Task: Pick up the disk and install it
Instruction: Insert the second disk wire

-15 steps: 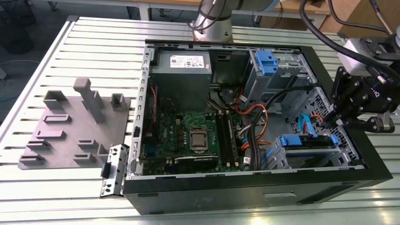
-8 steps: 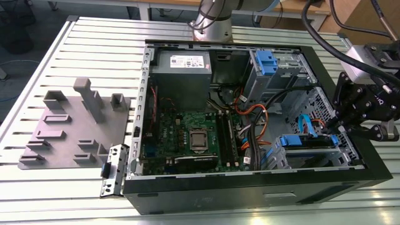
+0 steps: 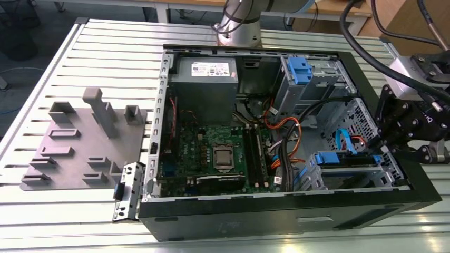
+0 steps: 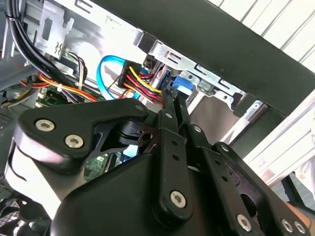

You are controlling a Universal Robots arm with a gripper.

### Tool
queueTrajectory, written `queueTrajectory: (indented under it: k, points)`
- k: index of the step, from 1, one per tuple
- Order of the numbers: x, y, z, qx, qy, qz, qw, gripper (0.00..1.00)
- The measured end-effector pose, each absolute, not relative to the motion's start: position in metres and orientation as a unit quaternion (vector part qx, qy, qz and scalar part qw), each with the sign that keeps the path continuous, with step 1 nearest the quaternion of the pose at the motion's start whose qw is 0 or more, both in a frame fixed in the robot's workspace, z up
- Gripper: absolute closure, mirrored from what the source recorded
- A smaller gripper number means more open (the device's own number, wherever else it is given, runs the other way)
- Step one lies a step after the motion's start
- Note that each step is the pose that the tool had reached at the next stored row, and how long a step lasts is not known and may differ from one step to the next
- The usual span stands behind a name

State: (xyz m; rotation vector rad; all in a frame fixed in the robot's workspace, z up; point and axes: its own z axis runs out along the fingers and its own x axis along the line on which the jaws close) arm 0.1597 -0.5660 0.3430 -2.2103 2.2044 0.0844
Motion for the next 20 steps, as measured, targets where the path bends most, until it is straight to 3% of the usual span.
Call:
queueTrajectory:
  k: [17, 20]
  points:
    - [0.1573, -0.5704, 0.3377, -0.708, 0.706, 0.027, 0.009, 0.84]
    - [0.1573, -0.5705, 0.3375, -0.708, 0.706, 0.027, 0.009, 0.77]
